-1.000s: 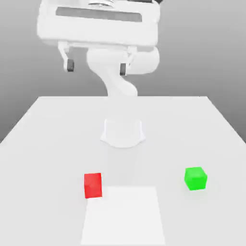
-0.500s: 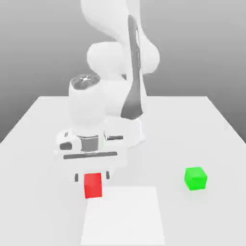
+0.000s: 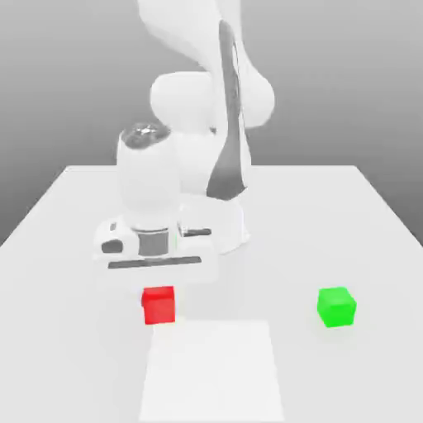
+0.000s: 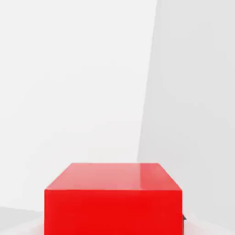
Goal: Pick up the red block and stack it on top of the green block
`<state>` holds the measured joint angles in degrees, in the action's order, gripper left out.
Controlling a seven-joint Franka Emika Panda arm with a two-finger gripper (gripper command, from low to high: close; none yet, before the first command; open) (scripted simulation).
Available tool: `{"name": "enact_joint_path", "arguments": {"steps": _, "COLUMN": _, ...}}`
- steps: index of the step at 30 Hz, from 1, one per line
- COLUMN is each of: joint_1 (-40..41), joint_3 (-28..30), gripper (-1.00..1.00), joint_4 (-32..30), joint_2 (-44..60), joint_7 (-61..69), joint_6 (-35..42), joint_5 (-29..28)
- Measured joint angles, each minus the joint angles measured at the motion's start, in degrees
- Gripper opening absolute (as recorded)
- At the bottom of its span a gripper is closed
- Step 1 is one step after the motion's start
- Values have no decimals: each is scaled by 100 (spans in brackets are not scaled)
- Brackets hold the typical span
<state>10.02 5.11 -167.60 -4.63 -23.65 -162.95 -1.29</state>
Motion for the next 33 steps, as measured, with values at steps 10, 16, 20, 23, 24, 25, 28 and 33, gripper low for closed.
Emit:
{"name": "enact_joint_path", "arguments": {"steps": 10, "joint_1": -880, "joint_3": -1205, "gripper": -100, "joint_4": 119, "joint_2": -329, "joint_7": -780, "joint_6": 441, "joint_5": 383}}
{"name": "enact_joint_path", "arguments": {"steps": 16, "joint_1": -1594, "joint_3": -1840, "gripper": -100, "joint_4": 214, "joint_2": -457, "joint_7": -1264, "joint_6": 654, "joint_5": 656}}
{"name": "enact_joint_path", "arguments": {"steps": 20, "joint_1": -2070, "joint_3": -2263, "gripper": -100, "joint_4": 278, "joint_2": -551, "joint_7": -1578, "joint_6": 799, "joint_5": 850}}
{"name": "enact_joint_path", "arguments": {"steps": 23, "joint_1": -2428, "joint_3": -2578, "gripper": -100, "joint_4": 327, "joint_2": -626, "joint_7": -1807, "joint_6": 909, "joint_5": 1004}}
{"name": "enact_joint_path", "arguments": {"steps": 24, "joint_1": -2549, "joint_3": -2683, "gripper": -100, "joint_4": 344, "joint_2": -654, "joint_7": -1883, "joint_6": 948, "joint_5": 1057}}
{"name": "enact_joint_path", "arguments": {"steps": 25, "joint_1": -2668, "joint_3": -2786, "gripper": -100, "joint_4": 361, "joint_2": -679, "joint_7": -1958, "joint_6": 984, "joint_5": 1109}}
{"name": "enact_joint_path", "arguments": {"steps": 28, "joint_1": -2680, "joint_3": -2955, "gripper": -100, "joint_4": 389, "joint_2": -289, "joint_7": -2236, "joint_6": 628, "joint_5": 885}}
{"name": "enact_joint_path", "arguments": {"steps": 33, "joint_1": -2635, "joint_3": -2685, "gripper": 100, "joint_4": 428, "joint_2": 755, "joint_7": -3138, "joint_6": -304, "joint_5": -375}}
